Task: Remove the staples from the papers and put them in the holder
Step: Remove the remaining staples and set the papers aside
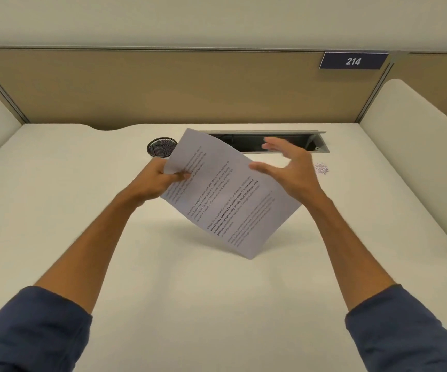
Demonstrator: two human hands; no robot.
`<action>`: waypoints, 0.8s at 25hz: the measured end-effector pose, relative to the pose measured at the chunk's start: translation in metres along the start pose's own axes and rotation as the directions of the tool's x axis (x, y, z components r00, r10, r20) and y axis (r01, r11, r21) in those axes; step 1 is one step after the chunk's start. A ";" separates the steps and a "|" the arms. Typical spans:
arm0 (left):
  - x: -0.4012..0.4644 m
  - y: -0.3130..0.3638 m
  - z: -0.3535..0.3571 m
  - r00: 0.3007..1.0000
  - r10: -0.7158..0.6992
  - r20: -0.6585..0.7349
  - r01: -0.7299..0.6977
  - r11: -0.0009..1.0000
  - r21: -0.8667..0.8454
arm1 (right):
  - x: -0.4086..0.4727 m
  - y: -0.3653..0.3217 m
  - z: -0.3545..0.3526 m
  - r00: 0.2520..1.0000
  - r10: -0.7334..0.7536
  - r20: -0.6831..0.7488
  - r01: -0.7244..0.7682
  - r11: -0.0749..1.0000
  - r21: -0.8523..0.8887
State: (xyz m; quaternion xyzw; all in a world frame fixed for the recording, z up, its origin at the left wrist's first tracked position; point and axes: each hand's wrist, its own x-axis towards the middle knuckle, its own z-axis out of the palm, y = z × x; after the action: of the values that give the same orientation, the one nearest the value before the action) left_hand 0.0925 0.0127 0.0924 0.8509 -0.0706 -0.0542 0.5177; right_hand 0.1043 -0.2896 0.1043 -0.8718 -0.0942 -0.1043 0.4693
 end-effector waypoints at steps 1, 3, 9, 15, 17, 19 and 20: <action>0.006 0.006 -0.002 0.999 0.008 0.038 -0.010 0.999 0.045 | 0.004 -0.010 0.004 0.990 -0.006 0.144 0.011 0.999 -0.034; 0.016 0.015 -0.003 0.995 0.018 0.096 -0.030 0.991 0.134 | 0.009 -0.022 0.010 0.930 0.016 0.367 0.019 0.996 -0.090; 0.036 0.018 -0.013 0.996 0.006 0.088 -0.028 0.969 0.244 | 0.012 -0.013 0.014 0.907 0.084 0.412 -0.165 0.972 0.167; 0.026 -0.005 -0.001 0.959 -0.221 -0.175 0.130 0.897 -0.422 | 0.000 0.026 0.015 0.915 0.243 0.322 -0.372 0.815 0.443; 0.019 -0.018 0.024 0.961 -0.268 -0.073 0.187 0.819 -0.542 | -0.007 0.036 0.021 0.909 0.302 0.287 -0.413 0.746 0.522; 0.011 -0.027 0.050 0.963 -0.270 0.015 0.229 0.785 -0.575 | -0.016 0.044 0.031 0.894 0.347 0.282 -0.447 0.686 0.574; 0.008 -0.029 0.061 0.959 -0.281 0.025 0.240 0.765 -0.598 | -0.020 0.049 0.036 0.889 0.359 0.286 -0.458 0.663 0.592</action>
State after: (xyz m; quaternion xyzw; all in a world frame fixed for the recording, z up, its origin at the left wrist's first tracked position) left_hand 0.0924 -0.0284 0.0384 0.6482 0.0859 -0.1168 0.7476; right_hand 0.1013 -0.2874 0.0408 -0.6602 0.0406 0.1061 0.7425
